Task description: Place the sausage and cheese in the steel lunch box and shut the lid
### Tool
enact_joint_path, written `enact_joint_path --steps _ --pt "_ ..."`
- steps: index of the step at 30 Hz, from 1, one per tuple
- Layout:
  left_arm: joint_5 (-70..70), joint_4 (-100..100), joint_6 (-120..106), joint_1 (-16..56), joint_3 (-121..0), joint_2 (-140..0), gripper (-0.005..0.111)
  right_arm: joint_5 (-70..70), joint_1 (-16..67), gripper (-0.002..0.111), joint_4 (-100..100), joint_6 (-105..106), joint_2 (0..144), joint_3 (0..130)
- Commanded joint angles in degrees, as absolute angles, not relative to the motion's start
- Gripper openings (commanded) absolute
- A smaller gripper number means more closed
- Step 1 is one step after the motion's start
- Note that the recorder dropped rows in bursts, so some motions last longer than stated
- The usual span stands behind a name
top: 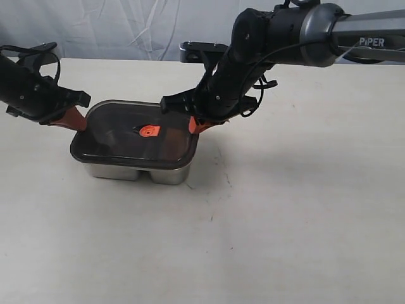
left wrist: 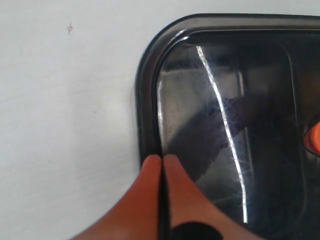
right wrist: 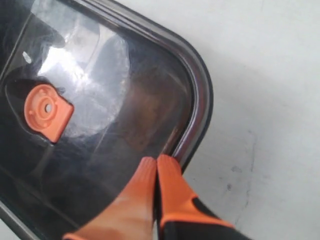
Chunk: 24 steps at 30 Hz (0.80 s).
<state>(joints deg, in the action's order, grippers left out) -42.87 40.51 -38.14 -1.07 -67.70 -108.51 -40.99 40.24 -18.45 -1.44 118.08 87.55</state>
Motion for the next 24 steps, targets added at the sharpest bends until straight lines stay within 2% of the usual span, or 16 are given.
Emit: enact_joint_path --steps 1,15,24 --pt "-43.83 40.51 -38.39 -0.96 -67.64 -109.64 0.0 -41.58 40.04 -0.001 -17.87 -2.09 118.51 87.84" --pt "-44.04 40.51 -38.39 -0.96 -67.64 -109.64 0.0 -43.04 40.04 -0.001 -18.66 -2.18 124.56 87.84" --pt "-43.45 40.03 -38.1 -1.07 -68.98 -105.09 0.0 -39.42 40.04 -0.001 -15.22 -3.0 119.42 87.84"
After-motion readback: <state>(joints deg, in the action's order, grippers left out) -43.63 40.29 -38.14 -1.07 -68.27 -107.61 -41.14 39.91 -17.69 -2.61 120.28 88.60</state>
